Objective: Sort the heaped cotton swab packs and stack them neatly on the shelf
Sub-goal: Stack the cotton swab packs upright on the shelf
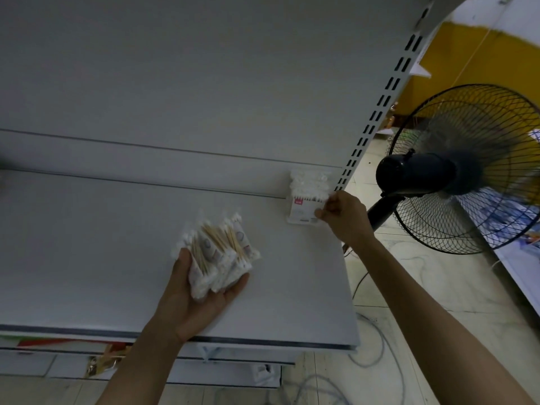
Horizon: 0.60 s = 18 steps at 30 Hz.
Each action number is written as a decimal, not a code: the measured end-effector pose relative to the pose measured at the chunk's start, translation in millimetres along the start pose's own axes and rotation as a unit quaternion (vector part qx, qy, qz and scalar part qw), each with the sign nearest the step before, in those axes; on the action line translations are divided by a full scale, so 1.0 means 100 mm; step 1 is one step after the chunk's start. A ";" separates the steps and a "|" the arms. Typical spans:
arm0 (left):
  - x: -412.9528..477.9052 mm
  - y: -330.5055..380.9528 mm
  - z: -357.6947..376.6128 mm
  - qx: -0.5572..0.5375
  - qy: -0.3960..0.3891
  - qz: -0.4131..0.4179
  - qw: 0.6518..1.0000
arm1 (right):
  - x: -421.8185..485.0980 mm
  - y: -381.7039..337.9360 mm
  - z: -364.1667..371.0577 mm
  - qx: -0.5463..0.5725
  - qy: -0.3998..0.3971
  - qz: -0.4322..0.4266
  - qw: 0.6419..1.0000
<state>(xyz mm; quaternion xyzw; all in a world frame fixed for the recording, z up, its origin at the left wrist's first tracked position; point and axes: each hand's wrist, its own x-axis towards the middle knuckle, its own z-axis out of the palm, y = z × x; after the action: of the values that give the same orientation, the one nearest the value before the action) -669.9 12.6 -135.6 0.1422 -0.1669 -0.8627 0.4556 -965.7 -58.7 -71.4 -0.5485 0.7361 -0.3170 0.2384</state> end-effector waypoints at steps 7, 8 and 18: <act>0.07 0.00 0.02 -0.028 -0.034 -0.043 0.998 | -0.22 0.01 0.03 0.050 0.039 0.029 0.998; 0.09 -0.01 0.01 -0.031 -0.034 -0.042 0.998 | -0.32 0.01 0.06 0.066 0.076 0.016 0.995; 0.07 0.02 0.09 -0.034 -0.010 -0.027 0.999 | -0.51 -0.24 0.36 -0.008 0.117 -0.132 0.984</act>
<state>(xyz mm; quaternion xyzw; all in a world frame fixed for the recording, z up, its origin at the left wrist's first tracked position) -676.5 7.2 -127.2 0.1223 -0.1386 -0.8810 0.4354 -910.3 -21.7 -78.1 -0.6021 0.6823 -0.4018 0.1021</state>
